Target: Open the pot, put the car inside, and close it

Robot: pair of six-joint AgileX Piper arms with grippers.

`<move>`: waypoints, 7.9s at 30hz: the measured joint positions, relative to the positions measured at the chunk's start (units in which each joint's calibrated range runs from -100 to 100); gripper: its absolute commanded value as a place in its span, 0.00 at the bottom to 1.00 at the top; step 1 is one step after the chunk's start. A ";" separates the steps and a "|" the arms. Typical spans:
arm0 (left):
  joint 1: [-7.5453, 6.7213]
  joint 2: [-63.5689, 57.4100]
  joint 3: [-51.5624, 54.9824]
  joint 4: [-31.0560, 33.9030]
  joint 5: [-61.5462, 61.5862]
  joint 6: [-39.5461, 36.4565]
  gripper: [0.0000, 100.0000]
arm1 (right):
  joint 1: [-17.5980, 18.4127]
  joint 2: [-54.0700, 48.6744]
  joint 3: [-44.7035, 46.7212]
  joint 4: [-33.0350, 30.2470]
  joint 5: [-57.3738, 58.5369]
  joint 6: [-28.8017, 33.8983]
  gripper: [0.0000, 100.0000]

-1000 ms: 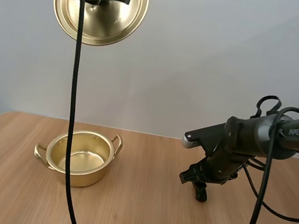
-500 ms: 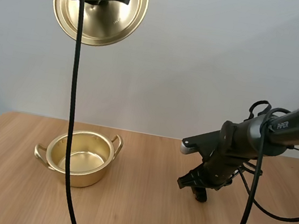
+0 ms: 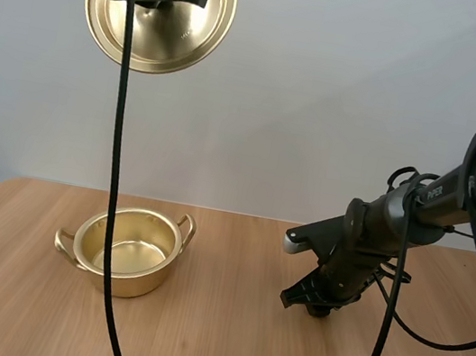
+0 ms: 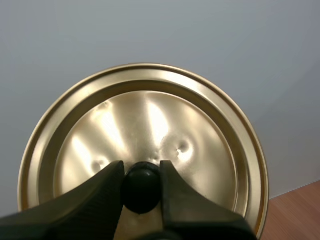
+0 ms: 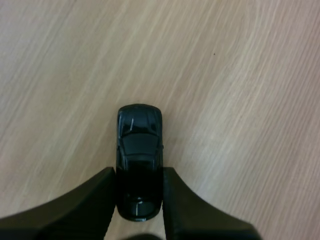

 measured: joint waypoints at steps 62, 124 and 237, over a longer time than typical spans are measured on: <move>2.19 -8.96 -8.16 -3.62 3.26 -1.71 0.00 | 27.50 10.30 -22.84 13.51 -13.00 -18.15 0.00; 2.19 3.07 17.44 4.30 7.39 -1.64 0.00 | 3.01 -34.23 -27.51 12.53 8.20 -10.44 0.00; 2.19 11.50 34.91 3.15 -30.03 1.15 1.00 | 0.96 -35.64 -24.82 12.53 11.08 -10.36 0.00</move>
